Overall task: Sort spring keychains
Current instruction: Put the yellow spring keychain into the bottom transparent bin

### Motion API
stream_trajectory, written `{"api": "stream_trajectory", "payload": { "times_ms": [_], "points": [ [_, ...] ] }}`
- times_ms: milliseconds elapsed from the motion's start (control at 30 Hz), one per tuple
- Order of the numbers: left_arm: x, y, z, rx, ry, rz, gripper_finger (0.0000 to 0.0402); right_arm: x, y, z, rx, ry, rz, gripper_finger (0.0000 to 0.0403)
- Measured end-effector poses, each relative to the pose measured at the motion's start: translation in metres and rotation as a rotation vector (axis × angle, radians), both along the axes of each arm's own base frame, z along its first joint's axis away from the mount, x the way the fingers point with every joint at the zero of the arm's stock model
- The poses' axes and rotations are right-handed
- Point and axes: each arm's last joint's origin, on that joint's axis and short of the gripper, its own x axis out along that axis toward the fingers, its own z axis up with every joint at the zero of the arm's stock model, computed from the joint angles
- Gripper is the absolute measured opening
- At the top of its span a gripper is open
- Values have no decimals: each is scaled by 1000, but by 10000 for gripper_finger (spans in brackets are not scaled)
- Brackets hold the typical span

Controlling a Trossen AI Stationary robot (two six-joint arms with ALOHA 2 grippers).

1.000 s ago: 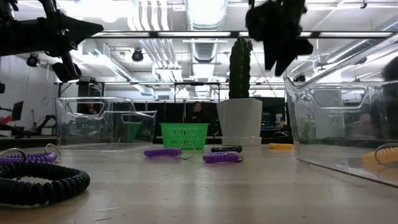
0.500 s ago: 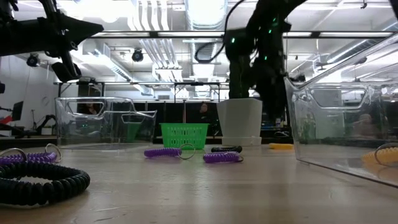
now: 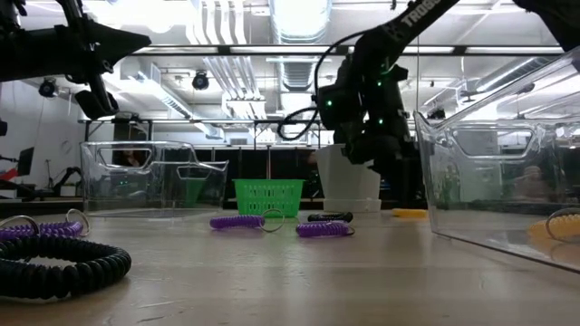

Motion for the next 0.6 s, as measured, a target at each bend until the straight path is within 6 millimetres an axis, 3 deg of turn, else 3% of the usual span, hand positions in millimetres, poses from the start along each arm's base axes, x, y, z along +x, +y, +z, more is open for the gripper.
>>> {"api": "stream_trajectory", "payload": {
  "times_ms": [367, 600],
  "points": [
    [0, 0, 0, 0, -2, 0, 2, 0, -11, -17, 48, 18, 11, 172],
    [0, 0, 0, 0, -5, 0, 2, 2, -12, -22, 100, -6, 21, 127]
  ]
}}
